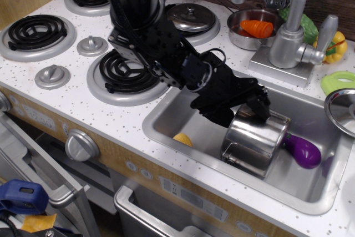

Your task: Flip pot upright in sink

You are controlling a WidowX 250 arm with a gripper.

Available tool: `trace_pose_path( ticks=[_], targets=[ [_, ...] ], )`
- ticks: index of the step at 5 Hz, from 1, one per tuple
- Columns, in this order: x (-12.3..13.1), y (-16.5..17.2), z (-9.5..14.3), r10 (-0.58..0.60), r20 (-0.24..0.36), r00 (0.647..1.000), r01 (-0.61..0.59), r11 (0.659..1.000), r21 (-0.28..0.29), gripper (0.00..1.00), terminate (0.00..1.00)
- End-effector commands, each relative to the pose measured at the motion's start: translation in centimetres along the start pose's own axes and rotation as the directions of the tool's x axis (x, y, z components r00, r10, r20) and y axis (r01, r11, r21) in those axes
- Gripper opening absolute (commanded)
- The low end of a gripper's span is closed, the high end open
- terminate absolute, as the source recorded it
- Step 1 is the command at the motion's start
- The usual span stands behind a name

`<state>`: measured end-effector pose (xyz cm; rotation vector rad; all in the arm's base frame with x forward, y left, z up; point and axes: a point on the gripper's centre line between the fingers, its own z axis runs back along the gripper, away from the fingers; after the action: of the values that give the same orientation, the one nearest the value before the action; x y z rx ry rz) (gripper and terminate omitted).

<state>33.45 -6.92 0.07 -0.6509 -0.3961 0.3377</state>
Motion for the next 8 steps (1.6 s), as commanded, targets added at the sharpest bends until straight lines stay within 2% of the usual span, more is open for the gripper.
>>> trace_pose_path(
  ticks=[1, 2, 3, 4, 5, 6, 7, 8],
  targets=[
    [-0.1, -1.5, -0.7, -0.003, 0.047, 0.999, 0.003, 1.0, -0.008, 1.0, 0.0],
    [-0.4, -1.9, -1.4, 0.009, 0.074, 0.997, -0.009, 1.0, 0.0, 0.0, 0.0],
    [-0.6, -1.7, -1.6, 0.016, 0.084, 0.996, -0.014, 1.0, -0.019, 0.0, 0.0],
    [-0.7, -1.7, -1.7, -0.004, 0.082, 0.997, 0.002, 1.0, 0.016, 0.0, 0.0],
    [-0.2, -2.0, -1.2, -0.038, 0.047, 0.998, 0.033, 0.993, 0.11, 0.0, 0.0],
    [0.2, -2.1, -0.8, -0.096, -0.026, 0.995, 0.099, 0.958, 0.269, 0.0, 0.0],
    [0.3, -2.0, -0.7, -0.124, -0.043, 0.991, 0.131, 0.94, 0.316, 0.0, 0.0],
    [0.7, -2.3, -0.3, -0.127, -0.067, 0.99, 0.143, 0.929, 0.341, 0.0, 0.0]
  ],
)
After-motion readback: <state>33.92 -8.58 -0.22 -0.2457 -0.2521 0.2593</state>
